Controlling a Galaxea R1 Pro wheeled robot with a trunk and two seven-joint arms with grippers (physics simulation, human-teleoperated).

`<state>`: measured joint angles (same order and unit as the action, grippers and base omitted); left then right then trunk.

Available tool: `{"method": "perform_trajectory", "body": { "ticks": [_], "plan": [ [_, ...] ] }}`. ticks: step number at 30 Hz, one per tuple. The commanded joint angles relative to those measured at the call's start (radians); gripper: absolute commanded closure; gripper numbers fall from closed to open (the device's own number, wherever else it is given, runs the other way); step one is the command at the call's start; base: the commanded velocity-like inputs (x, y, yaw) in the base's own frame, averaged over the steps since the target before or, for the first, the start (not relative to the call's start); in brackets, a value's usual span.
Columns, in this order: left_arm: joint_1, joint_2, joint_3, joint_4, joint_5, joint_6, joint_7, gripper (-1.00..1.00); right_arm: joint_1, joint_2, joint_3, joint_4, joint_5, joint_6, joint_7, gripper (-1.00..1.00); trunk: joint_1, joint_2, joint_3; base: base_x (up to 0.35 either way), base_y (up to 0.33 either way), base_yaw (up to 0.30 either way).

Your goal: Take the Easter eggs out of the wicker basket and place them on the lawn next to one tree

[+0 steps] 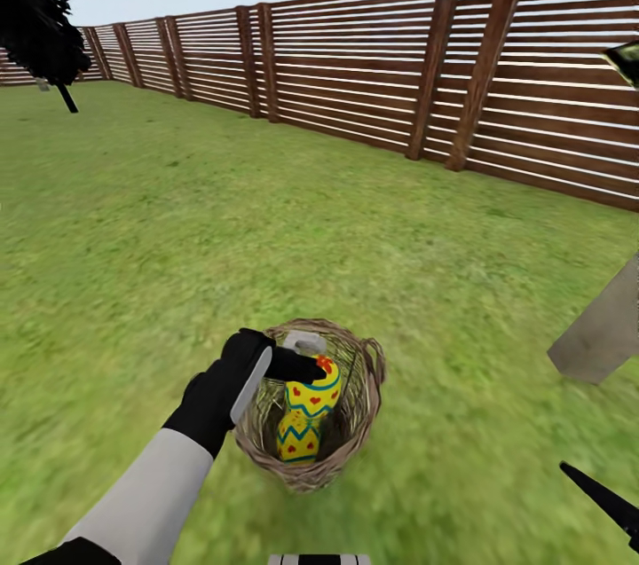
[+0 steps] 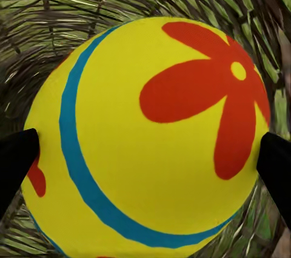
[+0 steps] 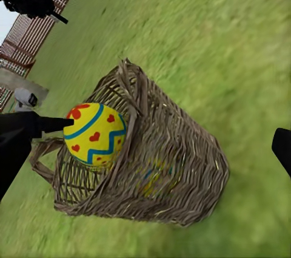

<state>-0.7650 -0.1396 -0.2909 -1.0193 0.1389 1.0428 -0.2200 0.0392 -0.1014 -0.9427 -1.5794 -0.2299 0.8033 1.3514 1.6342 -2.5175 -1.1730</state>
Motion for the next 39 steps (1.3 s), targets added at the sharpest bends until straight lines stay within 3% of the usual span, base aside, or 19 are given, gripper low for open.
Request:
{"method": "perform_trajectory", "body": {
  "ticks": [1, 17, 22, 26, 39],
  "plan": [
    [-0.001, 0.000, -0.001, -0.026, 0.005, 0.004, 0.004, 1.00, 0.000, 0.001, 0.001, -0.001, -0.005, 0.008, -0.001, -1.00, 0.000, 0.000, 0.003, 0.000, 0.000, 0.000],
    [0.004, 0.001, 0.001, -0.233, 0.005, 0.004, 0.004, 1.00, 0.001, 0.003, 0.001, 0.001, -0.004, 0.007, -0.001, -1.00, -0.008, 0.004, 0.065, 0.000, 0.000, 0.000],
    [0.064, 0.002, -0.001, -0.365, 0.001, 0.004, 0.004, 1.00, 0.001, 0.004, 0.002, 0.001, -0.006, 0.007, -0.031, -1.00, -0.010, 0.005, 0.084, 0.000, 0.000, 0.000],
    [0.075, 0.002, -0.001, -0.396, 0.000, 0.004, 0.005, 1.00, 0.000, 0.004, 0.011, 0.002, -0.008, 0.007, -0.063, -1.00, -0.012, 0.006, 0.102, 0.000, 0.000, -0.067],
    [0.108, 0.005, -0.004, -0.473, 0.002, 0.004, 0.005, 1.00, 0.000, 0.000, 0.013, 0.010, -0.006, 0.007, -0.068, -1.00, -0.018, 0.009, 0.168, 0.000, 0.000, -0.193]
  ]
}}
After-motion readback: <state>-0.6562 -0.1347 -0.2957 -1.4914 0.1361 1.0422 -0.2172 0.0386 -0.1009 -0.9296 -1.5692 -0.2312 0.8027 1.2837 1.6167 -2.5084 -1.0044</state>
